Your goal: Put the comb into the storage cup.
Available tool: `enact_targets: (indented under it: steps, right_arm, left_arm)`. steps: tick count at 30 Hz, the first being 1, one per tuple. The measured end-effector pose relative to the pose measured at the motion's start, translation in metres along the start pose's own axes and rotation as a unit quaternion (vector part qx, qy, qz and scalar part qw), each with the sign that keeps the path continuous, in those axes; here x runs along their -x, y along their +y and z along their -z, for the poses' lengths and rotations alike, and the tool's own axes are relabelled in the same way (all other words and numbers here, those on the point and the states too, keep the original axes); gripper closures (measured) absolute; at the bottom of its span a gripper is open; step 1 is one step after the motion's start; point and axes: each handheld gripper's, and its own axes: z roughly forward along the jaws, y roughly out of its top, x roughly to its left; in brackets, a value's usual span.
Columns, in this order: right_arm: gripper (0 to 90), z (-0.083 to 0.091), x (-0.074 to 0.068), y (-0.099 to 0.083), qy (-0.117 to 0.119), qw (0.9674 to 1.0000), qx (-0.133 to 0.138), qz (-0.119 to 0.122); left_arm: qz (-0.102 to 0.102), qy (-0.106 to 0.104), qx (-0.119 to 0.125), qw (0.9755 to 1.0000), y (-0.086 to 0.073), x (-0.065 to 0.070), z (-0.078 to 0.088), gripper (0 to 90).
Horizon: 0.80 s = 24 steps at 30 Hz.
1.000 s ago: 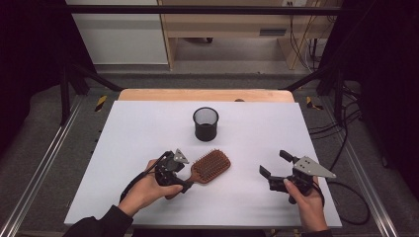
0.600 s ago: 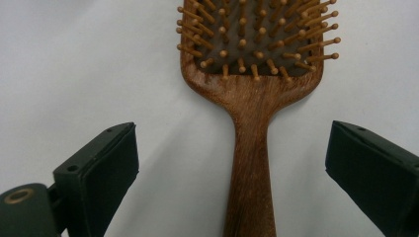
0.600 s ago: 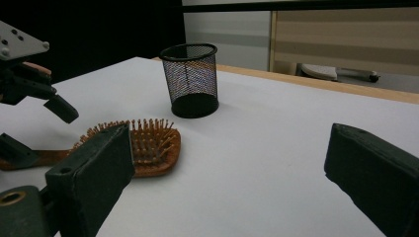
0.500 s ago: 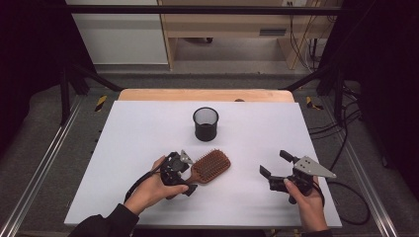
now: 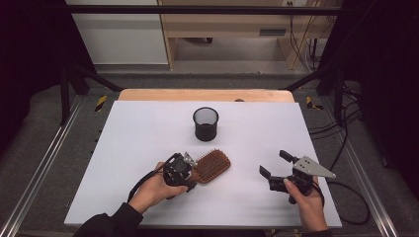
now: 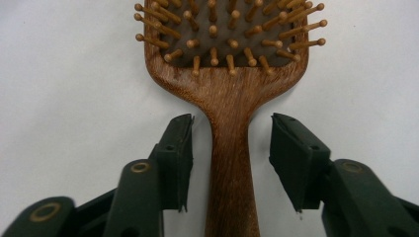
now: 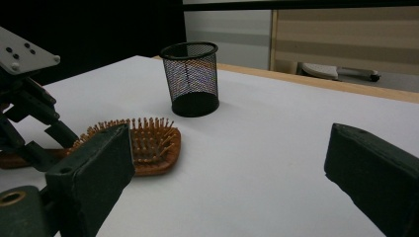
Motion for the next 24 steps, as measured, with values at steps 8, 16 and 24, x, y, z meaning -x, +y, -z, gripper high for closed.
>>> enact_targets:
  steps: [8, 16, 24]
  right_arm:
    - [4.9, -0.0002, -0.0001, -0.0001, 0.001, 1.0, -0.001, 0.0]
    - [4.9, -0.0003, -0.0002, -0.0002, 0.001, 1.0, -0.001, 0.002]
    - [4.9, -0.0011, -0.001, -0.0002, 0.001, 1.0, -0.004, 0.003]
  left_arm:
    - [-0.005, 0.0, -0.001, 1.0, 0.0005, -0.0005, -0.0011, 62.2]
    - [-0.014, 0.009, -0.012, 0.9998, 0.001, 0.0003, -0.0009, 68.0]
    - [-0.03, 0.025, -0.021, 0.999, 0.0028, 0.006, -0.0016, 69.3]
